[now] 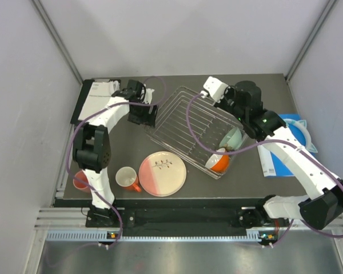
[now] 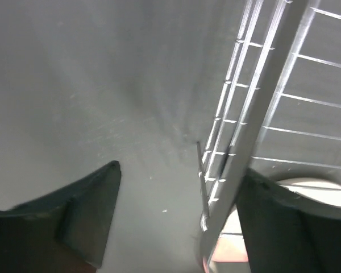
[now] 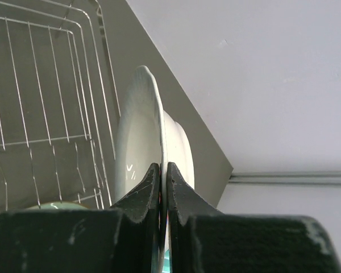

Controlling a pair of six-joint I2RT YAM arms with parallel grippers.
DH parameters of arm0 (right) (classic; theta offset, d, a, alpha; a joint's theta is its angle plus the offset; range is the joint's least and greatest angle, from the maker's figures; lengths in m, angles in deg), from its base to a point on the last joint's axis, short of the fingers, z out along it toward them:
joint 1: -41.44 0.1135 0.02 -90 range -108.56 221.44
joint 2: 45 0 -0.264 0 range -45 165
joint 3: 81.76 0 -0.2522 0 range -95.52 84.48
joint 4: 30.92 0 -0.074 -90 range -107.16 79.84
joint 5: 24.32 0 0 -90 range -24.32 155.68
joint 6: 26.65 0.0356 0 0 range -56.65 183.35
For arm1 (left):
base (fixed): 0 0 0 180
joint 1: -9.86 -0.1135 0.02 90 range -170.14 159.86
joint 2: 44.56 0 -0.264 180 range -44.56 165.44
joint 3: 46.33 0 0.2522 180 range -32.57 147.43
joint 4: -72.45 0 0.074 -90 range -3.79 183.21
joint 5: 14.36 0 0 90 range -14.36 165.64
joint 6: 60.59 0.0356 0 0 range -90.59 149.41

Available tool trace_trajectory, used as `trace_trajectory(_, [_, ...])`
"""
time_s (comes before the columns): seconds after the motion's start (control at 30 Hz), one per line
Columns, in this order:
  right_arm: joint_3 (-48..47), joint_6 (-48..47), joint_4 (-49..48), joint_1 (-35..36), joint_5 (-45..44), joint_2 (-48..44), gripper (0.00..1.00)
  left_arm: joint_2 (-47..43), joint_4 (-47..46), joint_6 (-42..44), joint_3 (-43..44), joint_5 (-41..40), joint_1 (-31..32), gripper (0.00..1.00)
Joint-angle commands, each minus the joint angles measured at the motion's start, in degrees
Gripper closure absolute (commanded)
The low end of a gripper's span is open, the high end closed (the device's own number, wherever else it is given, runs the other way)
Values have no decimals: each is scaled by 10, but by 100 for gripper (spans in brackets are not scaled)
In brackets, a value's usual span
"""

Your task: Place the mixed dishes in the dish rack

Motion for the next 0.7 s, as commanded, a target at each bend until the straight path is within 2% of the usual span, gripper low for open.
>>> trace_trajectory(0.0, [-51, -68, -81, -12, 61, -6, 100, -26, 3, -6, 30, -15, -21, 11])
trace_trajectory(0.07, [-53, -71, -61, -12, 86, -4, 100, -35, 6, -7, 40, -14, -30, 1])
trace_trajectory(0.37, [-5, -76, -67, -13, 99, -9, 100, -71, 21, -27, 58, 27, -66, 1])
trace_trajectory(0.67, [22, -92, -95, -20, 97, 9, 100, -93, 32, -77, 78, 158, -139, 1])
